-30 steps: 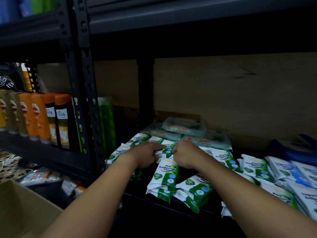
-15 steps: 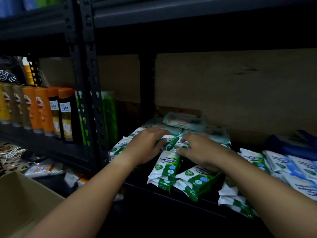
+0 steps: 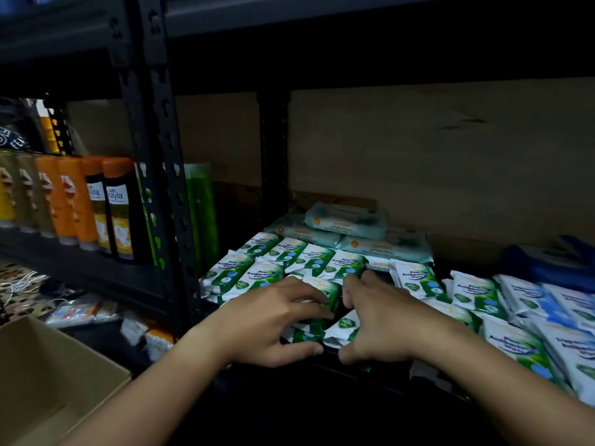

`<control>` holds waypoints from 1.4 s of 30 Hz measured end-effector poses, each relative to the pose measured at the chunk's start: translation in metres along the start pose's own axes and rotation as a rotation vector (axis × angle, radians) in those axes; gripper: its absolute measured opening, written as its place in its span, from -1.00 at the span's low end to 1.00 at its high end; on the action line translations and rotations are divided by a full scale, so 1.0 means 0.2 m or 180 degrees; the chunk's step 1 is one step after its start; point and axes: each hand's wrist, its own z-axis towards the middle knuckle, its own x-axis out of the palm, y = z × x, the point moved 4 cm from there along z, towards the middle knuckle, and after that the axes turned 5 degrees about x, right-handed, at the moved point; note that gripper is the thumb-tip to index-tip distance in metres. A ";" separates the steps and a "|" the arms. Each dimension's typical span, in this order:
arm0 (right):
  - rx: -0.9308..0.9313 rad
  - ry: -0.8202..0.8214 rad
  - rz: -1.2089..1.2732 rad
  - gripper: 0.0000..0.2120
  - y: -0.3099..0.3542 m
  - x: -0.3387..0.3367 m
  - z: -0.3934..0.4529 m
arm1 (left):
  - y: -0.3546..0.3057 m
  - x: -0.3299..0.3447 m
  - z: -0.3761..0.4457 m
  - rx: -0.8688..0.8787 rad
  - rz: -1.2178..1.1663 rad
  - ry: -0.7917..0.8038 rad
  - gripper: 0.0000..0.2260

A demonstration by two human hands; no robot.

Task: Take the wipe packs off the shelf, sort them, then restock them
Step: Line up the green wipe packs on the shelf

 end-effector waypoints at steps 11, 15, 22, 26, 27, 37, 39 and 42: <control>0.0503 -0.0031 -0.0409 0.12 0.00 0.03 0.01 | -0.01 0.00 -0.03 -0.0409 0.0163 -0.0090 -0.57; 0.0484 0.0005 -0.0294 0.00 0.00 0.03 0.02 | 0.00 0.00 -0.03 -0.0335 0.0089 -0.0050 -0.59; -0.0243 -0.0276 0.0328 -0.30 0.06 0.06 0.05 | -0.02 -0.04 -0.06 -0.0223 0.0276 0.0043 -0.61; -0.0468 -0.0347 0.0485 -0.29 0.06 0.03 0.08 | -0.01 -0.05 -0.06 -0.0061 0.0931 0.0067 -0.58; -0.0500 -0.0352 0.0490 -0.30 0.06 0.03 0.08 | -0.01 -0.06 -0.05 -0.0004 0.1092 0.0060 -0.56; -0.0085 -0.0596 -0.0019 -0.18 0.08 0.08 0.01 | 0.14 -0.05 -0.07 -0.0166 0.0415 0.0471 -0.33; -0.0093 -0.0685 -0.0043 -0.21 0.10 0.09 0.01 | 0.16 -0.04 -0.06 -0.0266 0.0172 0.0451 -0.36; -0.0133 -0.0758 0.0042 -0.21 0.11 0.11 0.03 | 0.20 -0.03 -0.07 -0.0477 -0.0130 0.0457 -0.38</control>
